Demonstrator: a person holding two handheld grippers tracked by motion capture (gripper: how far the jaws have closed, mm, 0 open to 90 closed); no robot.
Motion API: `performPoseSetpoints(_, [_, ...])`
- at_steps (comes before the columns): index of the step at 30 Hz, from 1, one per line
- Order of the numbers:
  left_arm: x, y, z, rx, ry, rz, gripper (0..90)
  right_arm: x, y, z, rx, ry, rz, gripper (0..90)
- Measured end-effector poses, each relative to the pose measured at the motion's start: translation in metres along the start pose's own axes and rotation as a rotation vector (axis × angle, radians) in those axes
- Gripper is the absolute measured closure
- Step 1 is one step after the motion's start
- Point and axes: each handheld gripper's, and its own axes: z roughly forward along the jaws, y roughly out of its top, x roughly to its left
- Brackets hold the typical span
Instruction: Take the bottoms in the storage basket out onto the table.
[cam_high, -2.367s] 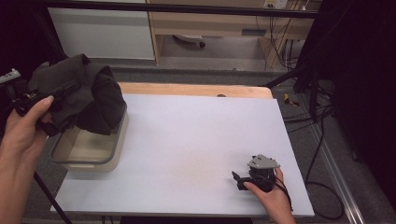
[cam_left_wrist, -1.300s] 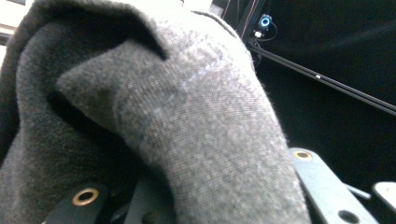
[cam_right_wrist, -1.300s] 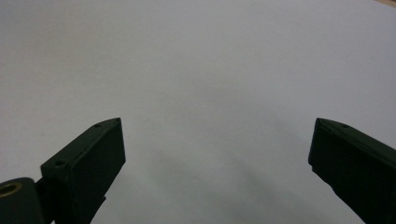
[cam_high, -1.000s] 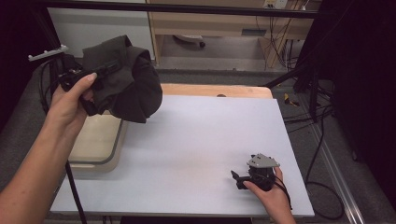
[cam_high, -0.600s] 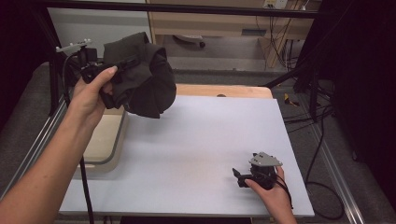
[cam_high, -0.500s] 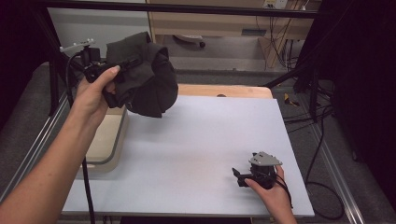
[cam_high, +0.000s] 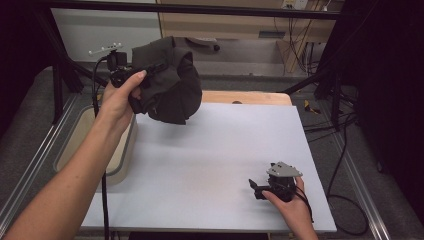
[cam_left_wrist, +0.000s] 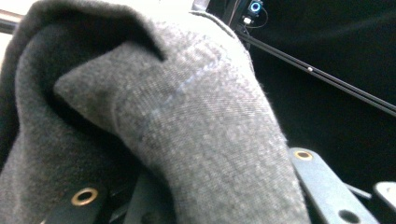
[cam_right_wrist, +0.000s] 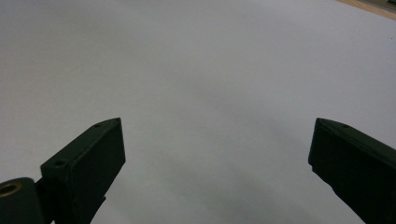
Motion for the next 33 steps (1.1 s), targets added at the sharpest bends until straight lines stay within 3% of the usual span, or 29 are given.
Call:
performPoseSetpoints(6, [-0.001, -0.016, 0.008, 0.002, -0.005, -0.030, 67.5, 0.002, 0.001, -0.001, -0.007, 0.006, -0.006, 4.5])
performPoseSetpoints(13, [0.003, -0.022, 0.021, 0.010, 0.005, -0.050, 67.5, 0.002, 0.001, -0.001, -0.009, 0.004, -0.007, 4.5])
performPoseSetpoints(19, [0.003, -0.027, 0.022, 0.010, -0.001, -0.041, 67.5, -0.002, 0.001, -0.001, -0.009, 0.003, 0.003, 4.3])
performPoseSetpoints(24, [-0.005, -0.035, 0.020, 0.018, 0.002, -0.034, 67.4, -0.001, -0.001, -0.004, -0.016, 0.000, 0.007, 4.4])
performPoseSetpoints(33, [-0.003, -0.043, 0.037, 0.044, -0.028, -0.042, 67.5, -0.002, 0.000, -0.001, -0.004, -0.005, -0.002, 4.4])
